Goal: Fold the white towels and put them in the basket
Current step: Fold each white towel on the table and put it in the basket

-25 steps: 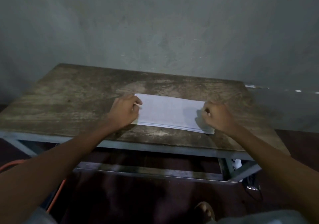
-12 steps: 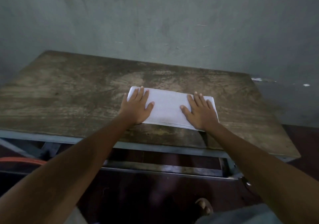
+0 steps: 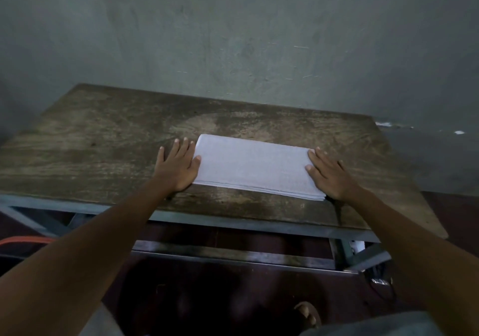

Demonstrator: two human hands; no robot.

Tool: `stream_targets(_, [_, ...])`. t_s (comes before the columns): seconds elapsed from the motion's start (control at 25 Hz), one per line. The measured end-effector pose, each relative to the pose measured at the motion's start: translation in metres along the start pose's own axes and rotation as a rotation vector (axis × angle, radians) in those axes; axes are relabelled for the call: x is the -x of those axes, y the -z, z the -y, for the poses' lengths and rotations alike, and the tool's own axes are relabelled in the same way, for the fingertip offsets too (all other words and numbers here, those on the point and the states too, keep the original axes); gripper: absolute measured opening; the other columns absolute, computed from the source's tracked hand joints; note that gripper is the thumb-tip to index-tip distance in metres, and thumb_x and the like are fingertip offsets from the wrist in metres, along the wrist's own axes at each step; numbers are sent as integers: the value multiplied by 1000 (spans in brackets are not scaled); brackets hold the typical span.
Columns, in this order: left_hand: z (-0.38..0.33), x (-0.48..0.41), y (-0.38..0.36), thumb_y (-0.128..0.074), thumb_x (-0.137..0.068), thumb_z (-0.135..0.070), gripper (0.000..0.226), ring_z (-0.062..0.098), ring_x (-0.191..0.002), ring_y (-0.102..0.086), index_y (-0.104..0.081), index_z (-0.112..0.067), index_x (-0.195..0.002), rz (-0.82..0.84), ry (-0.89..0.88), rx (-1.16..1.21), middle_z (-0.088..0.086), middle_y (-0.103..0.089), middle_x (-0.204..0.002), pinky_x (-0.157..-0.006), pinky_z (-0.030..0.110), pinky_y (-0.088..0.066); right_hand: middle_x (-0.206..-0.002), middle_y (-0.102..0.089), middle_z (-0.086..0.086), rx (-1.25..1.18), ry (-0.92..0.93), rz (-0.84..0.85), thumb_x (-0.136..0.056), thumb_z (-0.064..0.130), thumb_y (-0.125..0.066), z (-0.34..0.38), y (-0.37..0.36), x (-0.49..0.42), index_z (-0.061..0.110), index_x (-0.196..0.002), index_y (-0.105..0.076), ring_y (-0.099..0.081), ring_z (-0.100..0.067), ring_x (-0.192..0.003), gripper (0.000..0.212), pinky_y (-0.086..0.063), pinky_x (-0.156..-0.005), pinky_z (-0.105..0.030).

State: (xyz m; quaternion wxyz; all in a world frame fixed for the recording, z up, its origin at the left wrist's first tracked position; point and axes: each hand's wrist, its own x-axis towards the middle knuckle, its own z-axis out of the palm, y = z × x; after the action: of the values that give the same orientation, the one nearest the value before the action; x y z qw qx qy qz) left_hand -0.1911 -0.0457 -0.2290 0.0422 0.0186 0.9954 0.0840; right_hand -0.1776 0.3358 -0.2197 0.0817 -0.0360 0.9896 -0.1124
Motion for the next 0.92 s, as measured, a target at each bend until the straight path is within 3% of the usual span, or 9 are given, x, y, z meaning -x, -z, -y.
stream_targets(0.12, [3,-2,1,-9,-99,-42,55,16,-146,8,-4,-23,-150,34,-28,19,-2,4,-159,-117,47,5,-160,-7,3,-2,-7,-11,-99,46,-19,-13,3,4,26,-151,-11,-5,-15,-147,56,-4,-117,-43])
stream_targets(0.24, [19,1,8,-14,-100,-41,50,19,-146,-1,-15,-29,-149,-2,-2,22,-2,-5,-159,-116,49,-2,-146,-42,-8,181,-48,-198,-99,35,-28,-10,13,-3,17,-136,-46,-34,-24,-135,45,-17,-113,-43])
stream_targets(0.36, [37,12,22,-27,-99,-36,42,26,-139,-26,-41,-29,-139,-126,152,13,3,-31,-152,-108,51,-17,-119,-59,-11,251,-126,-387,-93,31,-39,21,31,-23,14,-105,-66,-48,-29,-116,34,-26,-102,-42])
stream_targets(0.48, [30,18,39,-36,-93,-36,36,32,-112,-53,-65,-20,-106,-173,196,112,13,-61,-120,-94,43,-38,-114,-59,-10,139,-48,-459,-89,29,-46,87,41,-58,18,-102,-66,-48,-30,-113,26,-27,-96,-40])
stream_targets(0.56, [15,20,49,-40,-92,-38,41,35,-103,-60,-67,-8,-97,-79,170,233,21,-65,-108,-84,37,-45,-115,-60,-4,15,85,-392,-89,32,-50,140,40,-83,25,-104,-65,-46,-27,-117,22,-23,-95,-38])
stream_targets(0.72, [-3,26,50,-54,-91,-41,50,33,-102,-59,-62,7,-105,141,141,291,27,-61,-110,-83,33,-44,-113,-60,0,-36,350,-89,-93,33,-44,222,23,-115,33,-100,-62,-44,-28,-126,19,-22,-100,-43])
stream_targets(0.8, [-4,27,47,-59,-88,-40,49,29,-95,-58,-61,4,-109,187,111,249,25,-61,-111,-75,29,-39,-125,-56,-6,51,402,32,-94,30,-43,243,13,-119,26,-111,-60,-41,-32,-129,25,-21,-102,-46])
stream_targets(0.92, [-8,24,44,-61,-88,-32,44,32,-106,-55,-58,3,-115,236,82,264,21,-59,-117,-74,26,-32,-128,-53,-10,126,394,89,-92,29,-47,253,4,-119,17,-109,-62,-34,-31,-130,27,-22,-101,-45])
